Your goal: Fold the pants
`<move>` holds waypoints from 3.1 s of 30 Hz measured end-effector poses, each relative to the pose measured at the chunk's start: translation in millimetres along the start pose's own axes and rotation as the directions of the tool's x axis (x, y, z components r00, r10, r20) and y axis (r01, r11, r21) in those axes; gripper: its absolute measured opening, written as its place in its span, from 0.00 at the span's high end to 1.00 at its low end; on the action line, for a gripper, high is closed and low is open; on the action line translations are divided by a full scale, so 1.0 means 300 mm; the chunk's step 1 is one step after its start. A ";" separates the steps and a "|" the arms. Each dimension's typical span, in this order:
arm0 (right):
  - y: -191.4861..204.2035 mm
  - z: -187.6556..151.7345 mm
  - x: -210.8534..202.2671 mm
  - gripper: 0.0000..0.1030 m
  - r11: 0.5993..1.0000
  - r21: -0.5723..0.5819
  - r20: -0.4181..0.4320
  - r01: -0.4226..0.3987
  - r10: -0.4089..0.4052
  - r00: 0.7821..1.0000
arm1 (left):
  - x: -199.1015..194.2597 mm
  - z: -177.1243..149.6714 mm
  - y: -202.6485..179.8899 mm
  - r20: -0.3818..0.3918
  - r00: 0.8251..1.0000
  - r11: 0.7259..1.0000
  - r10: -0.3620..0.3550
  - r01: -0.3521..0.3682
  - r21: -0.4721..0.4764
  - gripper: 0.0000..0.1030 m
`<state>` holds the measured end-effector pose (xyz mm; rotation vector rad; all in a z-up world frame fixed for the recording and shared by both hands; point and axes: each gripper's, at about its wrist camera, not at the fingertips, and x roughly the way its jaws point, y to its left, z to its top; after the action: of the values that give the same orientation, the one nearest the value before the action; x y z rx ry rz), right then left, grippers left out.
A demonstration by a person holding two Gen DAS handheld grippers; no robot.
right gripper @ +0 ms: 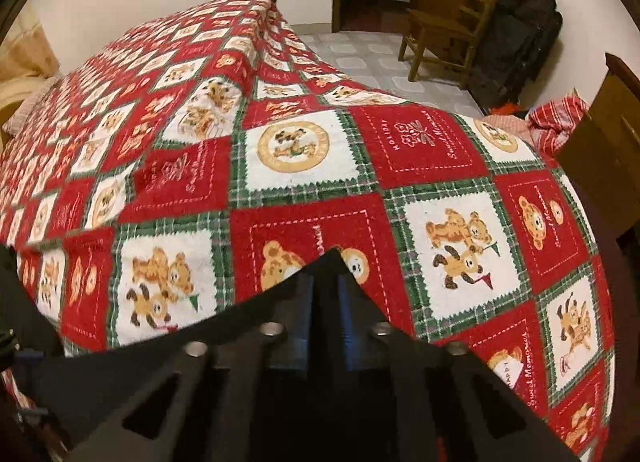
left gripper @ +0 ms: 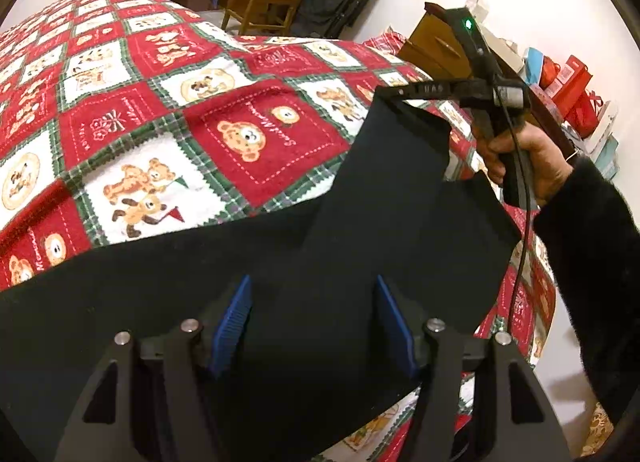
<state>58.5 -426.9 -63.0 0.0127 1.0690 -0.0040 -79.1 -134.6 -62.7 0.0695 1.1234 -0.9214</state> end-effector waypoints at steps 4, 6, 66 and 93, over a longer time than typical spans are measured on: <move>-0.017 -0.010 -0.043 0.96 0.999 0.025 0.037 -0.032 0.031 0.999 | 0.011 0.005 -0.009 -0.005 1.000 1.000 -0.020 0.020 0.012 0.60; -0.020 -0.009 -0.088 0.96 0.998 0.032 0.076 -0.049 0.047 0.996 | 0.010 0.006 -0.014 0.003 1.000 0.999 -0.030 0.030 0.021 0.72; -0.184 -0.838 -0.492 0.99 0.872 0.441 0.319 -0.212 0.069 0.945 | -0.152 -0.195 -0.171 0.211 0.977 0.937 -0.030 -0.046 0.346 0.59; -0.186 -0.814 -0.446 0.63 0.885 0.453 0.262 -0.107 -0.017 0.965 | -0.156 -0.138 -0.043 0.242 0.970 0.989 0.022 -0.056 0.135 0.48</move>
<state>-220.6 -480.1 -63.7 0.4625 0.7831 -0.2160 -123.9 -95.1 -40.1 0.0936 0.8295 -0.9462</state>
